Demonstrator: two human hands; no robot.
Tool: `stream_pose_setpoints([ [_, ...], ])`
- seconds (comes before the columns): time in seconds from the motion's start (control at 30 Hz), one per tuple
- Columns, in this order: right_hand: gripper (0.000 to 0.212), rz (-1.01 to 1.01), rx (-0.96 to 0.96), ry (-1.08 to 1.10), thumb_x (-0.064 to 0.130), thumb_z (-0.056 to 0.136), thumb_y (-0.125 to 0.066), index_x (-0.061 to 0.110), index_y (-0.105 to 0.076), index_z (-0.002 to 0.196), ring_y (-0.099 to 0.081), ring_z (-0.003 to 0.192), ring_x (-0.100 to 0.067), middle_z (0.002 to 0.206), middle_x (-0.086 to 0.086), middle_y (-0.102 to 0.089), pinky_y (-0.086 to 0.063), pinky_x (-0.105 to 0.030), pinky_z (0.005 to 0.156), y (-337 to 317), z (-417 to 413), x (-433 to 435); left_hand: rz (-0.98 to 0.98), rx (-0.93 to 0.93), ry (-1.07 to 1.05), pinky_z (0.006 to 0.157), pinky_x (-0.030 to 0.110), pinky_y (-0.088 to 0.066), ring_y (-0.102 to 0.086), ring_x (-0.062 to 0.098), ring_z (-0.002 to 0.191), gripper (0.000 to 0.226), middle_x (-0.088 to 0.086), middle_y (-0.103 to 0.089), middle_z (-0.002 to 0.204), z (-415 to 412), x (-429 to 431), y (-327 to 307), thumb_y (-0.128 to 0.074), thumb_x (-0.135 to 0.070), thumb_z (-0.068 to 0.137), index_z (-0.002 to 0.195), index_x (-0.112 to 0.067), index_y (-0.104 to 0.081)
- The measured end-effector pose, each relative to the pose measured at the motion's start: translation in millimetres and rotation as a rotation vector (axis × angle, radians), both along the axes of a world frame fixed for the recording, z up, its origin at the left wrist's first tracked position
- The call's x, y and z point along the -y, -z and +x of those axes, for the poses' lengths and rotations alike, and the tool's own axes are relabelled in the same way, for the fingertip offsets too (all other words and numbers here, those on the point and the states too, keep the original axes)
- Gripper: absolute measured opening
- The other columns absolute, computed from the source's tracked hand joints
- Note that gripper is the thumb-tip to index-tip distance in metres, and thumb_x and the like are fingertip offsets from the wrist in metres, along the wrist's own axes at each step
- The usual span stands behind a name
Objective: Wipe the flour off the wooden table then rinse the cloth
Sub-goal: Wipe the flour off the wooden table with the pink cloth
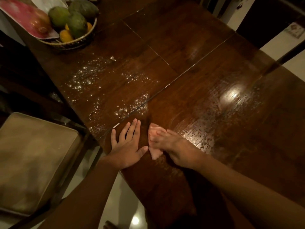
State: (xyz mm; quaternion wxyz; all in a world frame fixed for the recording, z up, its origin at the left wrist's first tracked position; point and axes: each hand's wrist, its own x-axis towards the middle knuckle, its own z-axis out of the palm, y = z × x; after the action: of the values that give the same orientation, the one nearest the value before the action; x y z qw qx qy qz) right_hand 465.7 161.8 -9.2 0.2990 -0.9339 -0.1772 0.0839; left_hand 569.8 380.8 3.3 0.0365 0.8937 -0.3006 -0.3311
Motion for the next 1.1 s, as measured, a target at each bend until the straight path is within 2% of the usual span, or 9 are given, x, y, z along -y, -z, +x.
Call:
stream_pose_setpoints([
  [0.07,0.068,-0.013,-0.017,-0.009,-0.003,0.080,-0.057,0.036,-0.058,0.135,-0.030,0.147,-0.005,0.148,0.015,-0.050,-0.022,-0.043,0.123,6.1,-5.5,35.3,0.011,-0.008,0.022,0.112,0.059,0.019,0.030,0.010,0.143,0.102,-0.016,0.048,0.144,0.4,-0.3,-0.8,-0.039,-0.069,0.092,0.143,-0.028,0.039],
  [0.13,0.075,-0.002,-0.018,0.337,-0.010,0.076,-0.061,0.044,-0.060,0.128,-0.039,0.142,-0.006,0.144,0.020,-0.052,-0.032,-0.050,0.118,7.9,0.8,69.6,0.004,-0.029,0.035,0.111,0.060,0.020,0.034,0.009,0.140,0.109,-0.015,0.050,0.144,1.7,-1.6,-0.4,-0.045,-0.070,0.089,0.140,-0.030,0.043],
  [0.27,0.063,-0.039,0.002,1.027,-0.003,0.083,-0.058,0.033,-0.058,0.135,-0.035,0.145,-0.018,0.150,0.006,-0.049,-0.021,-0.046,0.122,-1.9,31.6,54.4,-0.010,-0.051,0.028,0.111,0.060,0.021,0.034,0.009,0.140,0.115,-0.015,0.050,0.146,2.9,-2.7,-2.6,-0.051,-0.072,0.085,0.134,-0.036,0.046],
  [0.37,0.055,-0.034,0.072,0.739,-0.001,0.086,-0.057,0.024,-0.057,0.134,-0.043,0.137,-0.028,0.147,-0.002,-0.051,-0.039,-0.049,0.113,-6.3,22.3,4.6,0.024,-0.052,0.024,0.112,0.060,0.019,0.032,0.011,0.141,0.122,-0.016,0.050,0.143,2.3,0.4,-6.5,-0.058,-0.073,0.079,0.135,-0.036,0.044],
  [0.5,0.051,0.091,-0.032,0.151,0.012,0.087,-0.052,0.030,-0.060,0.135,-0.031,0.147,-0.007,0.148,0.009,-0.051,-0.021,-0.042,0.122,-0.9,-29.5,9.8,0.084,-0.035,0.032,0.113,0.061,0.015,0.028,0.019,0.146,0.125,-0.014,0.049,0.143,2.6,4.5,-9.9,-0.060,-0.070,0.078,0.146,-0.029,0.036],
  [0.63,0.045,0.031,-0.017,0.323,0.035,0.088,-0.050,0.035,-0.063,0.130,-0.037,0.141,-0.001,0.143,0.013,-0.056,-0.024,-0.051,0.120,2.1,-32.5,60.4,0.045,-0.056,0.028,0.112,0.061,0.018,0.031,0.019,0.145,0.125,-0.011,0.047,0.149,3.7,2.2,-7.9,-0.061,-0.069,0.078,0.145,-0.032,0.038],
  [0.8,0.055,-0.145,-0.091,0.744,0.043,0.097,-0.025,0.039,-0.036,0.151,-0.002,0.154,-0.018,0.165,0.006,-0.019,-0.005,-0.057,0.122,-5.9,6.0,47.3,0.047,-0.058,0.035,0.111,0.061,0.019,0.031,0.019,0.145,0.124,-0.010,0.045,0.152,4.9,2.0,-10.7,-0.061,-0.068,0.079,0.144,-0.033,0.038],
  [0.97,0.050,-0.229,-0.204,0.250,0.045,0.107,-0.023,0.046,-0.012,0.156,0.019,0.151,-0.016,0.165,0.016,0.008,0.012,-0.046,0.121,-19.5,23.1,26.5,0.059,-0.070,0.073,0.113,0.062,0.016,0.027,0.025,0.147,0.120,-0.007,0.042,0.154,8.1,2.2,-18.0,-0.057,-0.070,0.080,0.146,-0.032,0.036],
  [1.1,0.051,-0.442,-0.218,0.367,0.056,0.104,-0.011,0.056,0.009,0.151,0.020,0.151,-0.019,0.163,0.022,0.017,0.012,-0.053,0.118,-18.7,36.8,44.0,-0.115,-0.121,0.049,0.115,0.055,-0.016,-0.014,0.032,0.144,0.092,0.004,-0.010,0.158,49.6,15.6,-46.7,-0.057,-0.064,0.086,0.151,-0.039,0.004],
])
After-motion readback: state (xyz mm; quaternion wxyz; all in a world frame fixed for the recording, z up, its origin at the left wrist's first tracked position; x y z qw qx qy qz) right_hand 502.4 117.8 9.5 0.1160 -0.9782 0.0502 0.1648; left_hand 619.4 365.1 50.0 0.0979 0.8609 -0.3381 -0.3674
